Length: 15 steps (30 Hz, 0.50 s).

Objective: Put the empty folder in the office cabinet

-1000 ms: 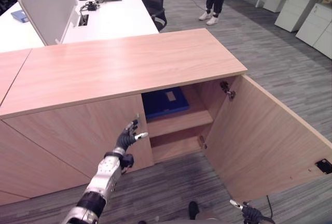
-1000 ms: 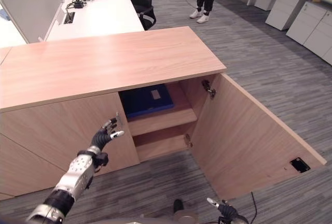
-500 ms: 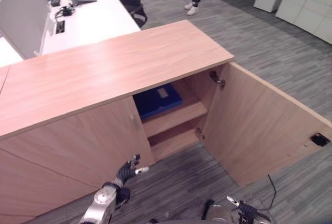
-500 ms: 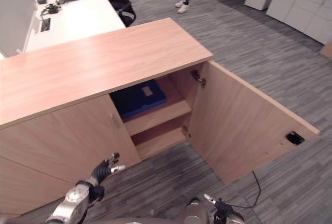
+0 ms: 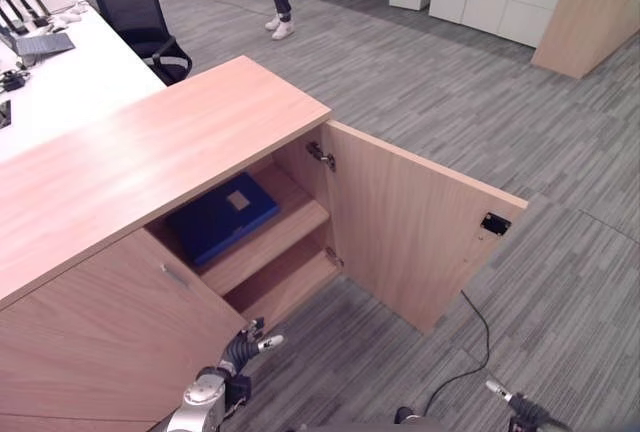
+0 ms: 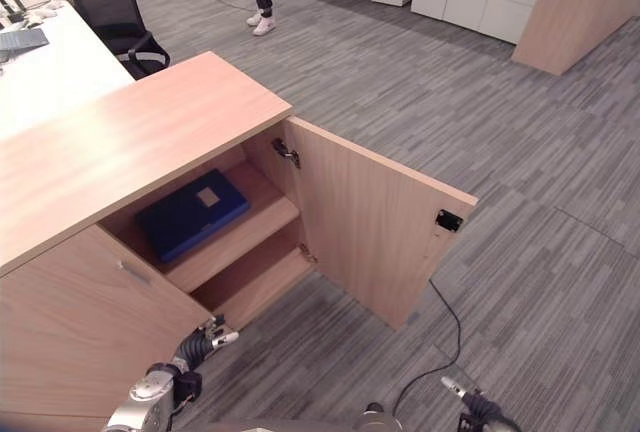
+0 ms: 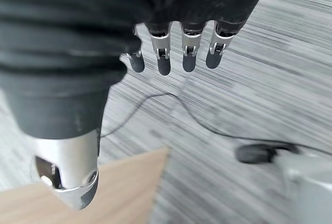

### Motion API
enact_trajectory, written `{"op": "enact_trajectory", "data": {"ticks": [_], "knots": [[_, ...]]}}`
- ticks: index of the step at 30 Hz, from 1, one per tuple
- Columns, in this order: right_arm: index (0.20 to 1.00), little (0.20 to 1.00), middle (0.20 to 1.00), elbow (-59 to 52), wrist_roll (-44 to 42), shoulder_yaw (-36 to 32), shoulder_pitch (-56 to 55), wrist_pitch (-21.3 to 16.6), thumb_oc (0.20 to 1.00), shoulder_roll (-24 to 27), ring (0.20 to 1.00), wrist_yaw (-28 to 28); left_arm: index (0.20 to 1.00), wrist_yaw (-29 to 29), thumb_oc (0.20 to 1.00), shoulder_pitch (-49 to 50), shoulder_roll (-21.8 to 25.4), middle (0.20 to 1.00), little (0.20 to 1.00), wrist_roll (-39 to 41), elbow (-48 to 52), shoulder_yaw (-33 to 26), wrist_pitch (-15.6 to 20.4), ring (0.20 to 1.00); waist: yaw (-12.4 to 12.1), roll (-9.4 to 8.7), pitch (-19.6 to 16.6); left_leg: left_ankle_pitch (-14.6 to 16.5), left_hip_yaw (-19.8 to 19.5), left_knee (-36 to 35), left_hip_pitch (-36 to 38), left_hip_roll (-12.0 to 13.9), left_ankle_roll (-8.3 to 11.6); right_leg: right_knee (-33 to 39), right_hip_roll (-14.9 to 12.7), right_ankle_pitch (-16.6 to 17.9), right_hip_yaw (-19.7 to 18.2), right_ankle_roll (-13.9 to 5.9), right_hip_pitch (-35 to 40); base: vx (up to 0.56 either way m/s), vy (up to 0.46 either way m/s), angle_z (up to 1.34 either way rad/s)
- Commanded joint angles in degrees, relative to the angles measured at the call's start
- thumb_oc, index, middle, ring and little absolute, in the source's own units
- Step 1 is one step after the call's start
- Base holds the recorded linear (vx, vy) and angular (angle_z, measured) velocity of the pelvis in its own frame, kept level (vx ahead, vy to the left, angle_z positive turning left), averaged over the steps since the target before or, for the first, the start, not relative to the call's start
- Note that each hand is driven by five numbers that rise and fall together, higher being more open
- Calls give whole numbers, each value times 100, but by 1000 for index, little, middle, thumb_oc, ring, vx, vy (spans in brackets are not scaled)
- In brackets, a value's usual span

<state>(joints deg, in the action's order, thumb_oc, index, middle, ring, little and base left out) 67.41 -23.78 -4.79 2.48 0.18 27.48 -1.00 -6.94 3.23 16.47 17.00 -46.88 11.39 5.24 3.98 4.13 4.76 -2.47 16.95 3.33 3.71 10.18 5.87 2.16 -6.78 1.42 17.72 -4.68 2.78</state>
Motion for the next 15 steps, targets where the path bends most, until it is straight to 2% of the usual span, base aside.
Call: {"op": "enact_trajectory", "data": {"ticks": [1,2,3,4,9,15], "knots": [[1000,1000,1000,-301,-365,355,822,-366,1000,114,1000,133,1000,214,1000,-35,214,1000,1000,-164,69,-9,234,1000,-277,-381,259,-8,-1027,552,-412,-232,435,213,-319,-175,-379,-489,418,-66,-14,-21],[1000,1000,1000,-299,-365,356,830,-366,1000,115,1000,133,1000,214,1000,-40,213,1000,1000,-164,67,-12,235,1000,-267,-386,242,-40,-1033,534,-438,-242,430,217,-326,-156,-372,-489,391,-8,-14,-66],[1000,1000,1000,-369,-342,465,992,-363,1000,190,1000,127,1000,229,1000,9,204,1000,1000,-158,-8,0,244,1000,-322,-414,194,207,-1281,318,-357,-293,400,248,-335,-147,-459,-505,341,64,17,-78],[1000,1000,1000,-577,-271,576,1267,-401,1000,340,1000,110,1000,204,1000,128,160,1000,1000,-135,-268,-7,218,1000,-352,-375,19,393,-1232,-166,-68,-207,259,265,-314,-132,-474,-569,344,73,17,-54],[1000,1000,1000,-697,-275,896,1845,-464,1000,341,1000,123,1000,258,1000,225,143,1000,1000,-510,-945,61,180,1000,-484,-372,-184,300,-1180,-717,266,-264,173,284,-279,-111,-547,-599,360,58,44,-8],[1000,1000,1000,-925,-278,1179,2201,-499,1000,105,1000,180,1000,364,1000,224,164,1000,1000,-678,-1359,60,112,1000,-562,-407,-180,289,-1276,-800,365,-268,156,235,-279,-148,-484,-582,493,10,10,2]]}}
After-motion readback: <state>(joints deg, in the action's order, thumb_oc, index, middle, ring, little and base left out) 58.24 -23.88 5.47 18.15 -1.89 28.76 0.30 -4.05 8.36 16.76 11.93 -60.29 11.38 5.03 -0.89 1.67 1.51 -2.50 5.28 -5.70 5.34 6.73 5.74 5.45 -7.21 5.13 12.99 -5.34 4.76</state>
